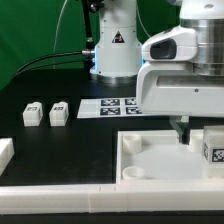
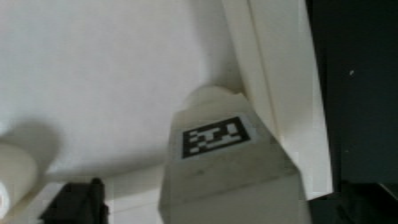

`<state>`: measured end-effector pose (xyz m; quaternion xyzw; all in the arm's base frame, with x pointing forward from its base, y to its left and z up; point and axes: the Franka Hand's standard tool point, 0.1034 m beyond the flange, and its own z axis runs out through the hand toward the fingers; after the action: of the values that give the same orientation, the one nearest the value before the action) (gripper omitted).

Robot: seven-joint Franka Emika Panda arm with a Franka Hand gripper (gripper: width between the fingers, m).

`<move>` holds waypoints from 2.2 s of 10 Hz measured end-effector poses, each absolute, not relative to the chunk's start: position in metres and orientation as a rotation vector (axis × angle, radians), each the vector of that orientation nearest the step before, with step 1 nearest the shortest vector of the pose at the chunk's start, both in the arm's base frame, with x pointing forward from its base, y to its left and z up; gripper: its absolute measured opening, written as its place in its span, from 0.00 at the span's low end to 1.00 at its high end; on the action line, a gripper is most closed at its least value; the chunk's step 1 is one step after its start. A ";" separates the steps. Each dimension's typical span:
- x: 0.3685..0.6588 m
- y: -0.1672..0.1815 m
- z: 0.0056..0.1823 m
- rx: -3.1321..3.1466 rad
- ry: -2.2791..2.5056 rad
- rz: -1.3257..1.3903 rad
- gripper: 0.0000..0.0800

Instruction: Assemble one leg

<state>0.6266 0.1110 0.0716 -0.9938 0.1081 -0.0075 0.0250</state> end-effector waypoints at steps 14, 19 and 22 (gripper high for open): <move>0.626 0.109 0.070 -3.027 0.574 -0.014 0.37; 0.624 0.115 0.069 -2.726 1.403 0.026 0.37; 0.624 0.116 0.069 -2.426 1.866 0.056 0.37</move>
Offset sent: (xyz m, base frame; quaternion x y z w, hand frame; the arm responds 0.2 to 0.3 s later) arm 0.0000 0.0000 0.0000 0.0000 0.0000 0.0000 1.0000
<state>0.6238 0.1162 0.0687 -0.7919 0.6090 0.0182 0.0403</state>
